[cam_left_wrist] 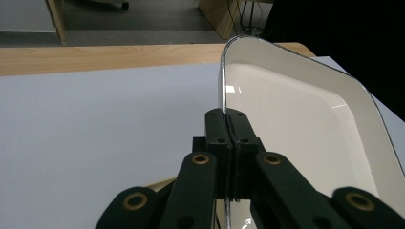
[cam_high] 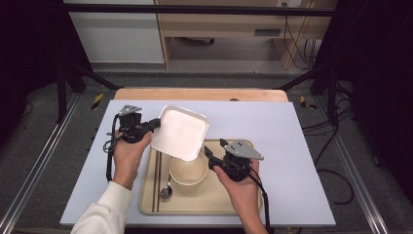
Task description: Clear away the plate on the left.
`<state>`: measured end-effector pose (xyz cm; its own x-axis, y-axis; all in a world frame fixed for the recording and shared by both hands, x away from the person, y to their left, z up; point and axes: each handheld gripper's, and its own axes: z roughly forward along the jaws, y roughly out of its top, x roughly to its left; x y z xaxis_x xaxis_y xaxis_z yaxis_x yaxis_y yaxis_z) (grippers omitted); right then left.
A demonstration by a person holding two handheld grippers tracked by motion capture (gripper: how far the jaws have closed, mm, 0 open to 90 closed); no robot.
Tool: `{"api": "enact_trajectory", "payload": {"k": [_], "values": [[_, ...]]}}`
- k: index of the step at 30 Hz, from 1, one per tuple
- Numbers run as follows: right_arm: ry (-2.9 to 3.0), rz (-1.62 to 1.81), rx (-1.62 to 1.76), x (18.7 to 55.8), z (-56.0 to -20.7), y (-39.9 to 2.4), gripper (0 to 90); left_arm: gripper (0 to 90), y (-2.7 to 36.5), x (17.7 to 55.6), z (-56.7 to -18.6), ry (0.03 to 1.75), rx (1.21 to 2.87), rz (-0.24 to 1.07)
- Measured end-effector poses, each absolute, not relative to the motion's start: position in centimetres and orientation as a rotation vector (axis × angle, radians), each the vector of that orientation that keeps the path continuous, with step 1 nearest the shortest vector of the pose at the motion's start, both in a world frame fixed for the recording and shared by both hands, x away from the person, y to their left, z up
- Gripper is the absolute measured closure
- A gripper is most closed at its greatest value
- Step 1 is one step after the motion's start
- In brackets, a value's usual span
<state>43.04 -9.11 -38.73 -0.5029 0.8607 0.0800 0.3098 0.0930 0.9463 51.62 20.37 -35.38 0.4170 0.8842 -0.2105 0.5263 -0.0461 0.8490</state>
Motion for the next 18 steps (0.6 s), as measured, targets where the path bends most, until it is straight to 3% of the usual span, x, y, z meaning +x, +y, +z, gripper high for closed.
{"api": "enact_trajectory", "payload": {"k": [18], "values": [[1.861,1.443,1.197,43.8,-39.6,-7.6,42.2,89.1,19.5,50.8,-35.6,1.212,1.704,0.461]]}}
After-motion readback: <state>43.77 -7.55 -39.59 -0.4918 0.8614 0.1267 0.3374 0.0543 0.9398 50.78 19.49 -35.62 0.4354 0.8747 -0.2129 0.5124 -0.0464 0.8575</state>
